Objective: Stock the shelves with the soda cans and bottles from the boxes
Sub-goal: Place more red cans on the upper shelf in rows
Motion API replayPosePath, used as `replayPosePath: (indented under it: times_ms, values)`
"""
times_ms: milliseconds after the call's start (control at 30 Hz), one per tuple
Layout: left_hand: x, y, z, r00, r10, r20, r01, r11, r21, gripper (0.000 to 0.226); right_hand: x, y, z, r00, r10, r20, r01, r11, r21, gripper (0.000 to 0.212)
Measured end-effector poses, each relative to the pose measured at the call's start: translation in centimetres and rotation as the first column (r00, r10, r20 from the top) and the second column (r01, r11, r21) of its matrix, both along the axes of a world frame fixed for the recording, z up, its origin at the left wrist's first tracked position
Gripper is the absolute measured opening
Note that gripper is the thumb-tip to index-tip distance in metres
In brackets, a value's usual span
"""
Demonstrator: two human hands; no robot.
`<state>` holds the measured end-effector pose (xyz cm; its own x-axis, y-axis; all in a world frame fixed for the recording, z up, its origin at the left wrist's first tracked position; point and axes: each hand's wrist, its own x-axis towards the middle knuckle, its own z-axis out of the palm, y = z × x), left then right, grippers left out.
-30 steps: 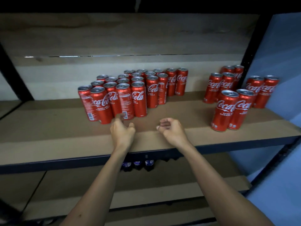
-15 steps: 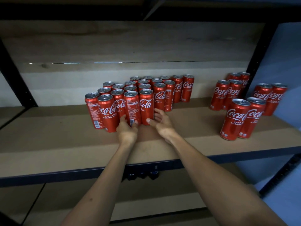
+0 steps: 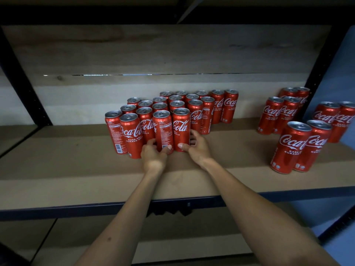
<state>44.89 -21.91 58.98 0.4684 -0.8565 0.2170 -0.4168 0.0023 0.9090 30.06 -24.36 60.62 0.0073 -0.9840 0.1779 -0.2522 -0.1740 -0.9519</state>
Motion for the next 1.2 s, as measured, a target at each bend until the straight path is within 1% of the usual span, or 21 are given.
replayPosePath:
  times_ms: [100,200,300,367,433,467,533,600,700,800,867,933,1000,1033,1100,1200]
  values:
    - [0.1,-0.1,-0.3,0.998,-0.055,-0.001,0.055,0.998,0.004,0.056,-0.7,0.1,0.1,0.999,0.051,-0.006,-0.051,0.999,0.009,0.062]
    - [0.0,-0.1,-0.1,0.994,-0.110,-0.005,0.109,0.994,-0.011,0.049,-1.1,0.1,0.0,0.998,0.063,0.020,-0.063,0.998,0.015,0.061]
    - [-0.3,0.3,0.2,0.990,-0.124,-0.066,0.123,0.992,-0.016,0.047,-1.4,0.3,0.1,0.995,0.081,0.062,-0.083,0.996,0.022,0.063]
    - [-0.4,0.6,0.3,0.981,-0.158,-0.113,0.157,0.987,-0.018,0.050,-1.8,0.5,0.1,0.993,0.099,0.057,-0.101,0.995,0.023,0.061]
    - [-0.3,0.7,0.2,0.951,-0.256,-0.174,0.250,0.967,-0.057,0.051,-2.0,0.7,0.0,0.992,0.110,0.064,-0.112,0.993,0.027,0.059]
    - [-0.2,0.8,0.1,0.928,-0.314,-0.200,0.305,0.949,-0.078,0.055,-2.1,0.8,-0.1,0.992,0.111,0.063,-0.113,0.993,0.030,0.059]
    - [0.0,0.7,-0.2,0.904,-0.379,-0.197,0.366,0.925,-0.100,0.065,-2.1,1.0,-0.1,0.991,0.114,0.065,-0.116,0.993,0.027,0.058]
    - [0.2,0.5,-0.6,0.912,-0.374,-0.167,0.361,0.927,-0.102,0.066,-2.2,1.0,-0.2,0.991,0.119,0.068,-0.121,0.992,0.025,0.058]
    - [0.2,0.4,-0.8,0.938,-0.315,-0.148,0.306,0.949,-0.078,0.067,-2.3,1.1,-0.3,0.989,0.133,0.064,-0.135,0.991,0.017,0.058]
    - [0.2,0.4,-0.7,0.967,-0.242,-0.086,0.239,0.970,-0.034,0.072,-2.0,1.1,-0.3,0.990,0.134,0.049,-0.134,0.991,0.011,0.067]
    - [0.3,0.6,-0.5,0.971,-0.233,-0.056,0.231,0.972,-0.031,0.073,-1.8,1.0,-0.3,0.991,0.118,0.062,-0.119,0.993,0.013,0.068]
    - [0.1,0.9,-0.2,0.960,-0.269,-0.084,0.266,0.963,-0.045,0.068,-1.8,1.1,-0.2,0.991,0.113,0.073,-0.115,0.993,0.019,0.068]
    - [-0.1,1.4,0.2,0.921,-0.355,-0.158,0.346,0.934,-0.085,0.066,-2.0,1.2,-0.2,0.990,0.118,0.075,-0.120,0.992,0.025,0.067]
    - [-0.1,1.5,0.2,0.908,-0.383,-0.170,0.371,0.923,-0.102,0.066,-2.1,1.2,-0.3,0.990,0.120,0.072,-0.122,0.992,0.025,0.066]
    - [-0.1,1.5,0.2,0.908,-0.384,-0.170,0.369,0.923,-0.111,0.068,-2.3,1.3,-0.3,0.990,0.121,0.069,-0.123,0.992,0.025,0.066]
    - [-0.2,1.6,0.5,0.926,-0.313,-0.210,0.301,0.950,-0.089,0.068,-2.3,1.5,-0.2,0.989,0.136,0.054,-0.138,0.990,0.033,0.067]
